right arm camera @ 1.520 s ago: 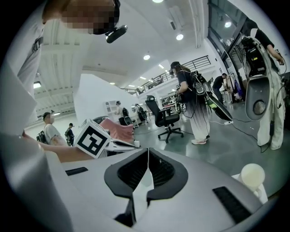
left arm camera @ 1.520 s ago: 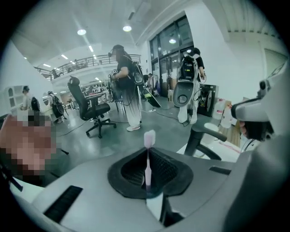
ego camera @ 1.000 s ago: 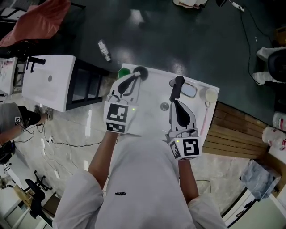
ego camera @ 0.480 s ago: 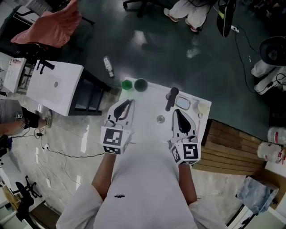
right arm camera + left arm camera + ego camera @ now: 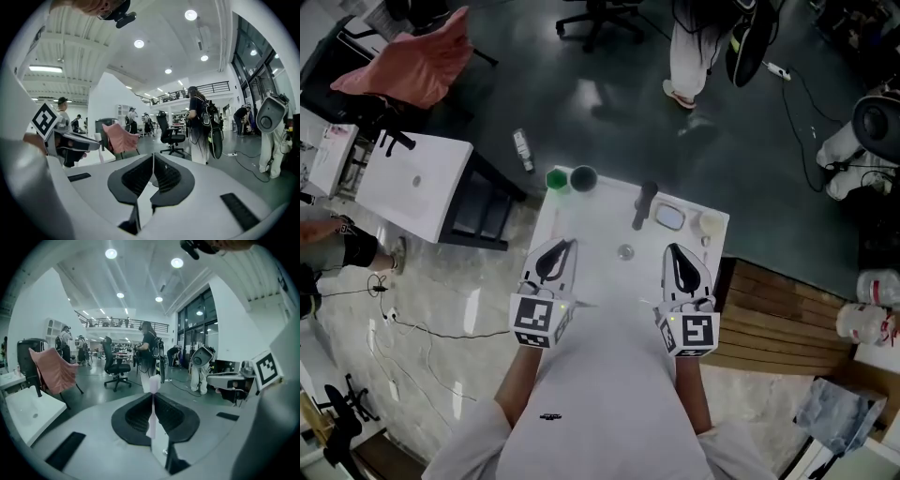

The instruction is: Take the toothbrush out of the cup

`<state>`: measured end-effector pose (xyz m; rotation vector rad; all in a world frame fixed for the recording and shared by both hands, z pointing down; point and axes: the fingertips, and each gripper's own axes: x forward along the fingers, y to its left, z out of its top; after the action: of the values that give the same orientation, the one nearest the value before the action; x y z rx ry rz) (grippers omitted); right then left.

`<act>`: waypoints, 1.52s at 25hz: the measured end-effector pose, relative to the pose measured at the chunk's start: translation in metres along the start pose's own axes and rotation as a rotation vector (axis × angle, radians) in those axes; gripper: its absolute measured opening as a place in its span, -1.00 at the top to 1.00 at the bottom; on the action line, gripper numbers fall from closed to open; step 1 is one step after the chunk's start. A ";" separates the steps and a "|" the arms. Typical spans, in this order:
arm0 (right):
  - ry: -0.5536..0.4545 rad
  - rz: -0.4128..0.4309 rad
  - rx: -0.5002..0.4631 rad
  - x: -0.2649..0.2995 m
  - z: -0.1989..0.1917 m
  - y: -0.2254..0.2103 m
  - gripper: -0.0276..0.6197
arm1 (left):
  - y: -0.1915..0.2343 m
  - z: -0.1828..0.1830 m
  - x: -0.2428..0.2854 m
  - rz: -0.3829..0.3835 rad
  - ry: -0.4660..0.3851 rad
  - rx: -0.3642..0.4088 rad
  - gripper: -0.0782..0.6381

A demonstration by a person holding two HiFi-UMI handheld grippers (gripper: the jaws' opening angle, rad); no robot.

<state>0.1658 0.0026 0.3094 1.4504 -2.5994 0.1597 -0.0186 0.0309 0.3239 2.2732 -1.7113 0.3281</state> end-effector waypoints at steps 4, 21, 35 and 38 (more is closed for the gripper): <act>0.015 -0.005 0.001 -0.010 -0.007 -0.006 0.90 | -0.013 -0.003 -0.006 0.000 -0.003 -0.002 0.73; 0.014 -0.020 0.000 -0.018 -0.011 -0.001 0.90 | -0.026 0.004 -0.009 -0.050 -0.022 0.039 0.73; 0.005 0.005 -0.010 -0.014 -0.006 0.011 0.90 | -0.022 0.003 -0.017 -0.043 -0.030 0.036 0.73; 0.008 0.005 -0.007 -0.014 -0.007 0.011 0.90 | -0.022 0.003 -0.018 -0.038 -0.031 0.033 0.73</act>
<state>0.1641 0.0212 0.3130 1.4379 -2.5951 0.1559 -0.0027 0.0518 0.3132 2.3426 -1.6867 0.3170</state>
